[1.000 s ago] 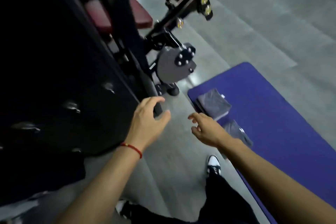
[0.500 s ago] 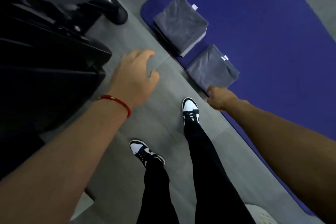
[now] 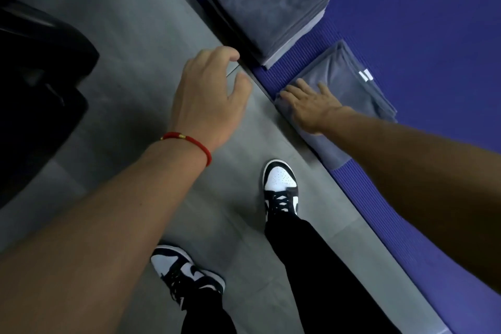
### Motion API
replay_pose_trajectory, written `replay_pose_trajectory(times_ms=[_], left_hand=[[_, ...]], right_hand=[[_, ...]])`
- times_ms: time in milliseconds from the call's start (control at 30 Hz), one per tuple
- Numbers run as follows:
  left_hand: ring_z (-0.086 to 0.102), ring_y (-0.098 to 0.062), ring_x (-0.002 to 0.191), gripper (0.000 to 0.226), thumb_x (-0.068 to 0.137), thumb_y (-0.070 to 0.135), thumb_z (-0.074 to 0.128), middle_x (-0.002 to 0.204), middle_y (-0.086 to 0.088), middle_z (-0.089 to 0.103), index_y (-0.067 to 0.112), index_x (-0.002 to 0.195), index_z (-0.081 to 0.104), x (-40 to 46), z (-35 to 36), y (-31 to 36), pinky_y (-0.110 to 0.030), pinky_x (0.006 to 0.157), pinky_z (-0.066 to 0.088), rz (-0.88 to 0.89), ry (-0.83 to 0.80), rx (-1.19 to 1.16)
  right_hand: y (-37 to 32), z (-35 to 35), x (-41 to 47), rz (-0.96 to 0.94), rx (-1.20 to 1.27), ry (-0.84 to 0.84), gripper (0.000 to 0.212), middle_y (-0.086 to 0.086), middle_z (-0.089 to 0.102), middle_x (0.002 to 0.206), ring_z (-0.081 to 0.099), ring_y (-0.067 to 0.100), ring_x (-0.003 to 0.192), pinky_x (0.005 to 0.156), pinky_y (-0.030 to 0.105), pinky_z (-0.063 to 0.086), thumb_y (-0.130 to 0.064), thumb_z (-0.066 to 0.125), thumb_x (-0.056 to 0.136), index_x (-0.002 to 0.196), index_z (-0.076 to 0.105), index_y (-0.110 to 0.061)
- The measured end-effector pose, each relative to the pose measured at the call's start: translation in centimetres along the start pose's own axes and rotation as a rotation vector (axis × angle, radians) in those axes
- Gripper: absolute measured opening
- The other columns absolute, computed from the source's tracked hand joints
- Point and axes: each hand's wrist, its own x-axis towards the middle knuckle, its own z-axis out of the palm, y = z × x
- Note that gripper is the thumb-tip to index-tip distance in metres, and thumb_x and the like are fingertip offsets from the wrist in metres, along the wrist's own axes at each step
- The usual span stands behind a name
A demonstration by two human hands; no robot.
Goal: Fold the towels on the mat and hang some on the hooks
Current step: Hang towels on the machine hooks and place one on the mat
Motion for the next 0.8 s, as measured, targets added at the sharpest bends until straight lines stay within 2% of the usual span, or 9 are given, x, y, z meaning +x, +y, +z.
replay_pose_trajectory(times_ms=[100,200,333,467,533,600,667,767,800], left_hand=[[0.052,-0.027,0.119,0.039,0.096,0.025,0.052,0.130,-0.011,0.058,0.011,0.132,0.056,0.3,0.9,-1.6,-0.033,0.096,0.039,-0.046,-0.042,0.008],[0.049,-0.029,0.123,0.042,0.097,0.022,0.052,0.135,-0.012,0.054,0.009,0.137,0.052,-0.2,0.9,-2.3,-0.037,0.102,0.039,-0.059,-0.094,0.038],[0.048,-0.028,0.122,0.044,0.099,0.020,0.051,0.136,-0.012,0.052,0.010,0.142,0.048,-0.9,0.6,-2.0,-0.041,0.102,0.042,-0.076,-0.125,0.055],[0.051,-0.034,0.118,0.041,0.096,0.012,0.050,0.130,-0.017,0.055,0.007,0.137,0.051,-1.3,-0.6,0.2,-0.042,0.100,0.041,-0.038,-0.163,0.070],[0.050,-0.035,0.118,0.042,0.094,0.010,0.052,0.129,-0.016,0.055,0.008,0.136,0.051,-1.7,-1.9,1.9,-0.043,0.100,0.040,-0.004,-0.185,0.068],[0.048,-0.033,0.120,0.044,0.094,0.012,0.052,0.130,-0.014,0.053,0.010,0.138,0.050,-2.5,-3.6,3.9,-0.042,0.102,0.039,0.027,-0.184,0.060],[0.047,-0.030,0.120,0.045,0.094,0.014,0.052,0.131,-0.011,0.053,0.012,0.139,0.049,-3.6,-5.9,5.9,-0.042,0.101,0.040,0.061,-0.163,0.049],[0.052,-0.028,0.115,0.046,0.093,0.012,0.052,0.128,-0.009,0.056,0.015,0.139,0.050,-6.1,-9.8,8.7,-0.044,0.098,0.044,0.112,-0.141,0.016],[0.053,-0.026,0.113,0.047,0.092,0.012,0.051,0.126,-0.007,0.057,0.016,0.138,0.051,-7.1,-11.1,9.5,-0.044,0.097,0.046,0.124,-0.140,-0.001]], right_hand=[[0.2,1.3,1.4,-0.020,-0.119,0.090,0.052,0.009,0.035,0.154,0.024,0.028,0.149,0.121,0.063,0.009,-0.025,0.033,0.103,0.155,0.029,-0.018],[0.2,0.6,2.1,-0.023,-0.175,0.176,0.039,0.012,0.048,0.132,0.048,0.032,0.128,0.120,0.062,0.013,-0.031,0.032,0.108,0.141,0.046,-0.016],[0.6,-1.7,2.1,-0.006,-0.234,0.091,0.040,0.006,0.048,0.134,0.043,0.027,0.127,0.113,0.055,0.024,-0.036,0.031,0.109,0.139,0.048,-0.015],[0.9,-3.3,-0.7,-0.014,-0.297,-0.035,0.043,0.001,0.064,0.130,0.052,0.023,0.131,0.121,0.059,0.006,-0.035,0.038,0.107,0.144,0.041,-0.014],[1.2,-3.9,-2.9,-0.011,-0.301,0.022,0.036,0.000,0.072,0.114,0.064,0.022,0.115,0.121,0.053,0.017,-0.036,0.038,0.105,0.132,0.045,-0.012],[1.8,-4.9,-5.8,-0.011,-0.232,0.062,0.030,0.002,0.074,0.105,0.067,0.024,0.105,0.111,0.043,0.032,-0.036,0.039,0.104,0.117,0.053,-0.013],[2.2,-5.5,-9.3,-0.029,-0.164,0.068,0.030,0.005,0.073,0.103,0.067,0.028,0.101,0.101,0.040,0.041,-0.033,0.041,0.103,0.106,0.064,-0.014],[1.2,-7.3,-15.8,-0.054,0.000,0.219,0.058,0.014,0.071,0.087,0.070,0.038,0.087,0.087,0.049,0.051,-0.040,0.020,0.091,0.086,0.068,-0.008],[0.5,-8.0,-18.2,-0.044,0.031,0.231,0.061,0.015,0.070,0.088,0.070,0.039,0.087,0.085,0.050,0.052,-0.039,0.016,0.087,0.089,0.068,-0.007]])
